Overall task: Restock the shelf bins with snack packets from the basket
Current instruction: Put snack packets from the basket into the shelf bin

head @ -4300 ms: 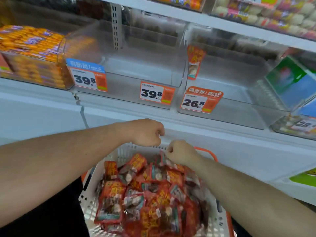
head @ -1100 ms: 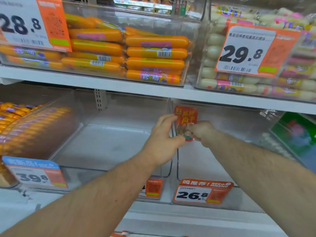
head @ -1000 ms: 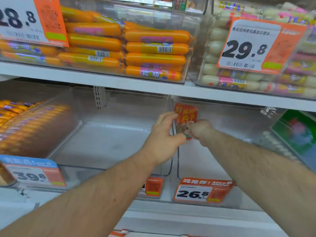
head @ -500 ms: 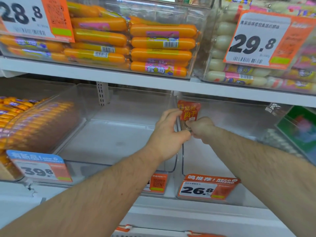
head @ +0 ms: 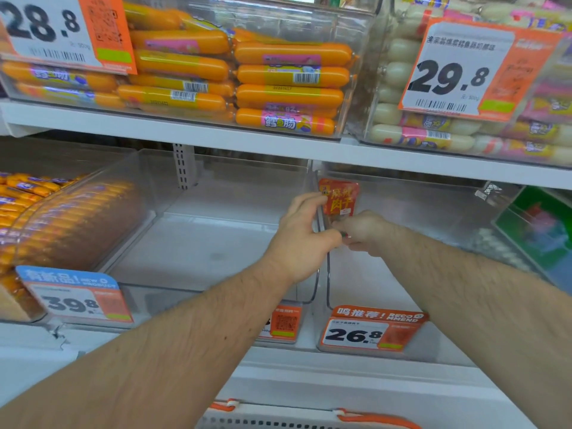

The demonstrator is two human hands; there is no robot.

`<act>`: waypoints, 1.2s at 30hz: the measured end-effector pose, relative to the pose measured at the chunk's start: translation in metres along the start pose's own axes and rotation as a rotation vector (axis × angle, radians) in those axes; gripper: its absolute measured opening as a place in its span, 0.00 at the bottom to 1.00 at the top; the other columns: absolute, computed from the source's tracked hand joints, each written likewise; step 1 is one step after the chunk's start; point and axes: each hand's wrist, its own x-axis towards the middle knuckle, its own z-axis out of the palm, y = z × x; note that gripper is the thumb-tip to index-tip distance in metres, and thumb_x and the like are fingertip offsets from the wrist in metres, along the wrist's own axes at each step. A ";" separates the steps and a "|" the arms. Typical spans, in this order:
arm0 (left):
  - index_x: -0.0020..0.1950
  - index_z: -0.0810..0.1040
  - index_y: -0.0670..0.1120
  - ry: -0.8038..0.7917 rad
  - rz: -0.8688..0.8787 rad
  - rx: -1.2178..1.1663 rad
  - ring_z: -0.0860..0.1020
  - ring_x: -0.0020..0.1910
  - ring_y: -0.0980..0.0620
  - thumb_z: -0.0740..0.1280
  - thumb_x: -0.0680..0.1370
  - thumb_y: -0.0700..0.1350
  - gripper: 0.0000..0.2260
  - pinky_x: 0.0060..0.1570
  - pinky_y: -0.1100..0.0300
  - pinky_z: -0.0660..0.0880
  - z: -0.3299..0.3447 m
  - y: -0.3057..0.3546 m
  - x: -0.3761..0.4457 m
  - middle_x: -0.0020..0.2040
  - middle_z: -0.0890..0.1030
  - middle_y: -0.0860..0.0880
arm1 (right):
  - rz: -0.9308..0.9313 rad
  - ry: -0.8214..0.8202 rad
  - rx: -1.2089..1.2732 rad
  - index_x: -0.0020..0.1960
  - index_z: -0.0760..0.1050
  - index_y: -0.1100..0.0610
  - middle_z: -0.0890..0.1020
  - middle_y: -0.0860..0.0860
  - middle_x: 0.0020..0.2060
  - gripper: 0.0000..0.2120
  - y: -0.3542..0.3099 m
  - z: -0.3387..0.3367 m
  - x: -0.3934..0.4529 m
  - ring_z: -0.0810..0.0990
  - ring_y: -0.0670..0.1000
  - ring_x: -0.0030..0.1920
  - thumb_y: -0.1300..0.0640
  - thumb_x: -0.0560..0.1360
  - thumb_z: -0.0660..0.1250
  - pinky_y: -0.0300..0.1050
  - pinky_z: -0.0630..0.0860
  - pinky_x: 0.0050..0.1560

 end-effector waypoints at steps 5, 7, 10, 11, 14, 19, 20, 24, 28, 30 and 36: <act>0.75 0.67 0.46 -0.002 0.017 0.114 0.63 0.72 0.54 0.69 0.75 0.45 0.28 0.73 0.57 0.60 -0.005 0.006 -0.003 0.71 0.65 0.53 | -0.061 -0.016 -0.130 0.56 0.76 0.58 0.79 0.54 0.49 0.14 -0.015 -0.012 -0.042 0.80 0.55 0.52 0.50 0.76 0.71 0.52 0.78 0.59; 0.74 0.67 0.45 0.032 0.082 0.301 0.65 0.71 0.52 0.69 0.77 0.48 0.27 0.72 0.57 0.61 -0.012 0.015 -0.008 0.72 0.66 0.49 | -0.129 0.051 -0.179 0.50 0.79 0.58 0.83 0.55 0.47 0.14 -0.024 -0.017 -0.067 0.83 0.54 0.46 0.48 0.72 0.73 0.50 0.80 0.52; 0.67 0.73 0.45 0.136 0.233 0.482 0.72 0.60 0.49 0.69 0.76 0.50 0.21 0.62 0.54 0.70 -0.020 0.036 -0.033 0.64 0.72 0.47 | -0.334 0.360 -0.381 0.40 0.79 0.54 0.84 0.54 0.42 0.06 -0.032 -0.019 -0.118 0.82 0.56 0.45 0.51 0.71 0.71 0.45 0.75 0.42; 0.62 0.75 0.47 0.141 0.264 0.490 0.74 0.52 0.52 0.68 0.76 0.49 0.16 0.55 0.55 0.72 -0.022 0.043 -0.047 0.59 0.74 0.49 | -0.430 0.463 -0.458 0.40 0.78 0.53 0.83 0.53 0.41 0.05 -0.030 -0.017 -0.138 0.80 0.57 0.45 0.52 0.72 0.68 0.45 0.73 0.41; 0.49 0.72 0.51 0.011 0.251 0.477 0.71 0.34 0.61 0.68 0.73 0.45 0.08 0.39 0.60 0.67 -0.026 0.051 -0.096 0.44 0.75 0.56 | -0.788 0.642 -0.489 0.38 0.76 0.53 0.81 0.50 0.35 0.07 -0.009 -0.004 -0.191 0.79 0.58 0.40 0.52 0.72 0.64 0.48 0.74 0.38; 0.48 0.72 0.51 -0.370 0.141 0.601 0.72 0.36 0.66 0.68 0.72 0.43 0.08 0.38 0.64 0.65 -0.033 0.027 -0.164 0.41 0.75 0.58 | -0.992 0.449 -0.446 0.32 0.74 0.54 0.77 0.49 0.27 0.07 0.054 0.030 -0.229 0.78 0.56 0.32 0.52 0.67 0.63 0.44 0.72 0.31; 0.53 0.73 0.51 -0.477 0.077 0.670 0.72 0.38 0.63 0.67 0.73 0.45 0.10 0.42 0.62 0.67 -0.033 0.020 -0.173 0.46 0.76 0.58 | -0.982 0.369 -0.455 0.32 0.75 0.54 0.77 0.48 0.27 0.07 0.068 0.038 -0.232 0.77 0.55 0.31 0.52 0.66 0.63 0.43 0.71 0.30; 0.65 0.73 0.51 -0.731 -0.083 0.825 0.73 0.52 0.54 0.65 0.77 0.47 0.16 0.57 0.58 0.71 -0.031 -0.002 -0.191 0.60 0.76 0.54 | -0.803 0.085 -0.556 0.36 0.79 0.55 0.81 0.49 0.30 0.05 0.115 0.067 -0.227 0.79 0.56 0.34 0.57 0.70 0.68 0.42 0.68 0.33; 0.67 0.72 0.50 -0.779 -0.159 0.816 0.74 0.62 0.51 0.64 0.78 0.46 0.17 0.60 0.57 0.71 -0.031 -0.011 -0.196 0.64 0.75 0.52 | -0.573 -0.041 -0.556 0.32 0.71 0.51 0.78 0.48 0.30 0.11 0.147 0.087 -0.220 0.77 0.56 0.37 0.58 0.73 0.66 0.48 0.74 0.38; 0.67 0.72 0.49 -0.777 -0.166 0.810 0.74 0.62 0.51 0.64 0.79 0.46 0.17 0.60 0.58 0.71 -0.032 -0.013 -0.195 0.64 0.76 0.52 | -0.508 -0.049 -0.541 0.35 0.74 0.54 0.81 0.51 0.33 0.09 0.158 0.096 -0.217 0.79 0.56 0.39 0.58 0.74 0.65 0.49 0.75 0.40; 0.67 0.72 0.49 -0.785 -0.187 0.783 0.74 0.60 0.52 0.63 0.79 0.46 0.16 0.58 0.59 0.71 -0.033 -0.019 -0.191 0.64 0.76 0.52 | -0.266 -0.243 -0.820 0.41 0.77 0.54 0.81 0.51 0.40 0.07 0.183 0.094 -0.200 0.79 0.55 0.45 0.51 0.73 0.66 0.46 0.75 0.40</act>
